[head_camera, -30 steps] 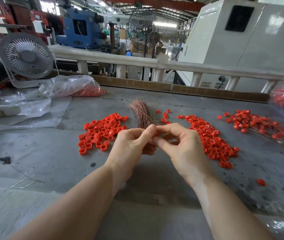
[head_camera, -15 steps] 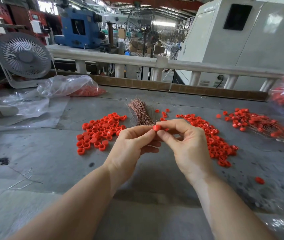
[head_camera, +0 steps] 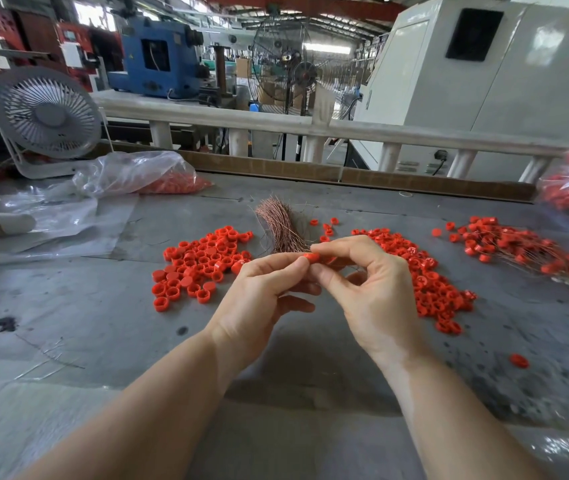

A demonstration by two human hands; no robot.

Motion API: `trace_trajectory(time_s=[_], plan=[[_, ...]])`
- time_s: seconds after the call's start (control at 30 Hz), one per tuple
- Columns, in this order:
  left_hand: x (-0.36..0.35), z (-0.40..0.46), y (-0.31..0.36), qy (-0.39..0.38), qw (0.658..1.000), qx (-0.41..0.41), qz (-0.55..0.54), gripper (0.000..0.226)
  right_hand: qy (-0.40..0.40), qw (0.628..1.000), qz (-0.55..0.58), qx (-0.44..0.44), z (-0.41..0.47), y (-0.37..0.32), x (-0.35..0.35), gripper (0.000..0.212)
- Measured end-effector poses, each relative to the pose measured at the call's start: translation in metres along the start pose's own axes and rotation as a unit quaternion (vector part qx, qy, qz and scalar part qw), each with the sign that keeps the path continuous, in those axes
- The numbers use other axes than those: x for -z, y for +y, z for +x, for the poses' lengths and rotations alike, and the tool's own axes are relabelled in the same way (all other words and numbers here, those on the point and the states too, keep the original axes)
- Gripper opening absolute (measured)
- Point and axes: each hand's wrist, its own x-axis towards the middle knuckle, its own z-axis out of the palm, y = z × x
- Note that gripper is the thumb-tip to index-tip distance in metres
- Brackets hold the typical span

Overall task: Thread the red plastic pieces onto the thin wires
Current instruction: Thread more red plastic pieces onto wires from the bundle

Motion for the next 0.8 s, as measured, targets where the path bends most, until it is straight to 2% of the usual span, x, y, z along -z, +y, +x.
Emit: trace_trajectory(time_s=[0.57, 0.8], plan=[[-0.0001, -0.001, 0.0026, -0.031, 0.999, 0.037, -0.011, 0.024, -0.046, 0.999, -0.009, 0.002, 0.0006, 0.0005, 0.0016, 0.02], [0.0005, -0.0003, 0.0015, -0.041, 0.997, 0.055, -0.018, 0.024, -0.061, 0.998, -0.028, -0.011, -0.0007, 0.0028, 0.0019, 0.007]])
